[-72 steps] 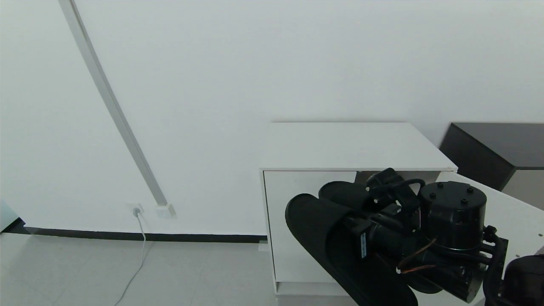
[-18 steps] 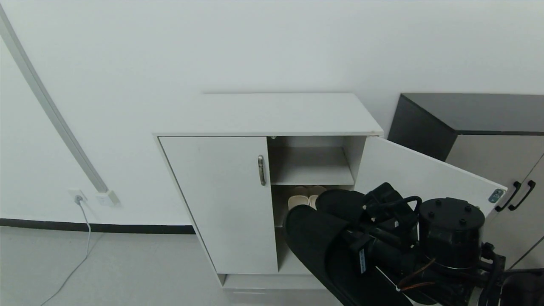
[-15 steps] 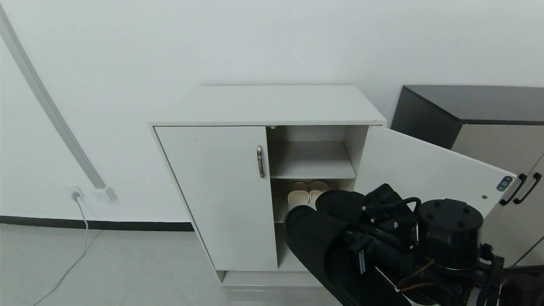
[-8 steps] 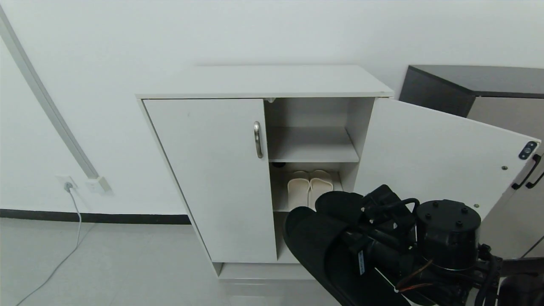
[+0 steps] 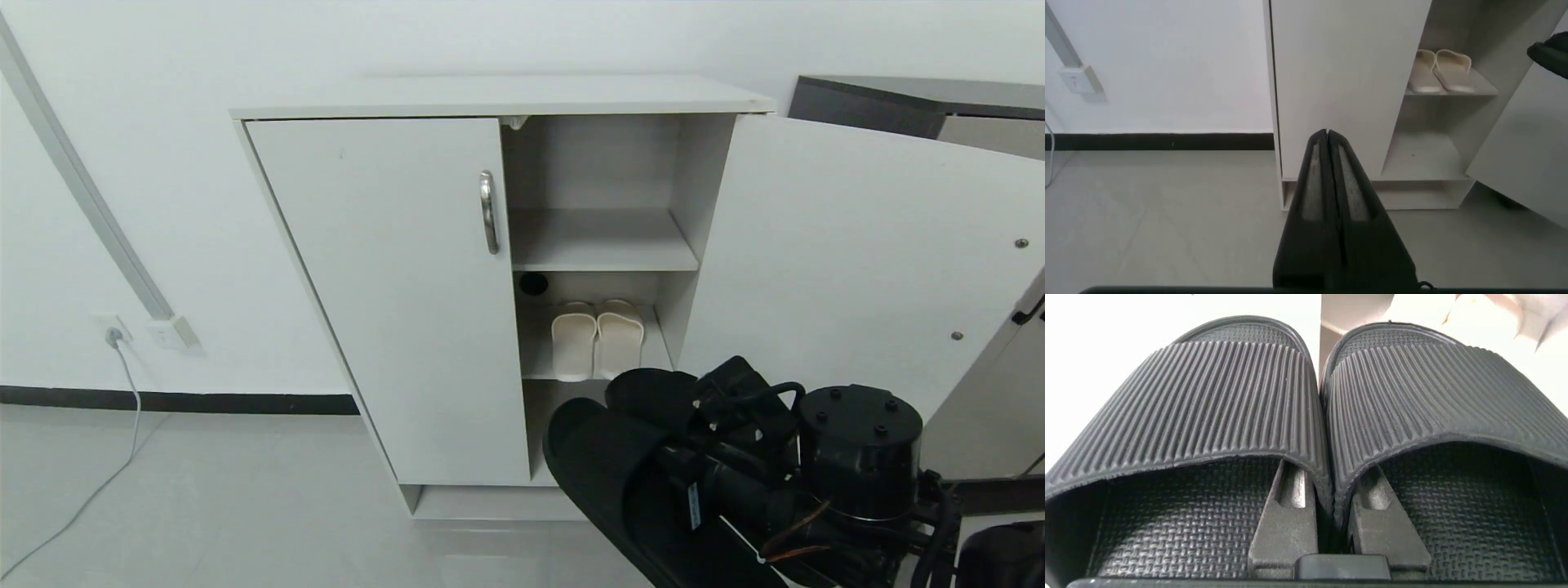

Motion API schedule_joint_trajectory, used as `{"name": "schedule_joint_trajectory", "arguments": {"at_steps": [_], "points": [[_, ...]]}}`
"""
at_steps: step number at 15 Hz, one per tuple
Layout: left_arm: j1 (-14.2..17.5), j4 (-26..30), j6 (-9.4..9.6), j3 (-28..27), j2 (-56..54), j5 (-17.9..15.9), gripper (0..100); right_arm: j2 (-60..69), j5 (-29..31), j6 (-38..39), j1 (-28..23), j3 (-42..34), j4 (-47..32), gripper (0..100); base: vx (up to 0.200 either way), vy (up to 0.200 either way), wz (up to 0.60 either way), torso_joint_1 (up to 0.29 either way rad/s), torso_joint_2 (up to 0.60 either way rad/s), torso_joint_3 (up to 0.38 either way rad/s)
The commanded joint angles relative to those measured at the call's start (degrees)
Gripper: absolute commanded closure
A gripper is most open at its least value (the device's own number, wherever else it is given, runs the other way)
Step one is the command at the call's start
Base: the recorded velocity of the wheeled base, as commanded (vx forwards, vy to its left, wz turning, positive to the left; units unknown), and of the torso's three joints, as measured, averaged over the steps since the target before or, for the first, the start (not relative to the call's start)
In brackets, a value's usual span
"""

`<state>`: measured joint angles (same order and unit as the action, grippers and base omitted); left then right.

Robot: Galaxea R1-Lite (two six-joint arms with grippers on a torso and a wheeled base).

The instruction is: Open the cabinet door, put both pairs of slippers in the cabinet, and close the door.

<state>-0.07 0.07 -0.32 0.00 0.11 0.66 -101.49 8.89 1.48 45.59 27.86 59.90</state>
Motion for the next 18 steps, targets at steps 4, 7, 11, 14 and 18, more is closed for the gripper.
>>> {"name": "schedule_joint_trajectory", "arguments": {"at_steps": [4, 7, 11, 14, 18], "points": [[-0.01, -0.07, -0.03, 0.0, -0.02, 0.04, 100, -3.02, 0.43, -1.12, 0.02, 0.01, 5.31, 100, 0.0, 0.0, 0.0, -0.002, 0.14, 0.135], [-0.01, -0.07, -0.03, 0.0, -0.02, 0.13, 100, -9.26, 10.1, -1.91, 0.11, 4.75, 7.24, 100, 0.0, 0.0, 0.0, 0.0, 0.0, 0.0], [-0.01, -0.07, -0.03, 0.0, -0.02, 0.13, 100, -11.01, 23.98, -0.16, 3.27, 17.14, -2.16, 100, 0.0, 0.0, 0.0, 0.0, 0.0, 0.0], [-0.01, -0.07, -0.03, 0.0, -0.02, 0.22, 100, -11.1, 32.33, 7.05, 5.47, 30.42, -18.51, 100, 0.0, 0.0, 0.0, 0.0, 0.0, 0.0], [0.07, -0.07, -0.12, 0.0, -0.02, 0.22, 100, -10.57, 37.61, 15.14, 5.38, 50.54, -43.12, 100, 0.0, 0.0, 0.0, 0.0, 0.0, 0.0]]}}
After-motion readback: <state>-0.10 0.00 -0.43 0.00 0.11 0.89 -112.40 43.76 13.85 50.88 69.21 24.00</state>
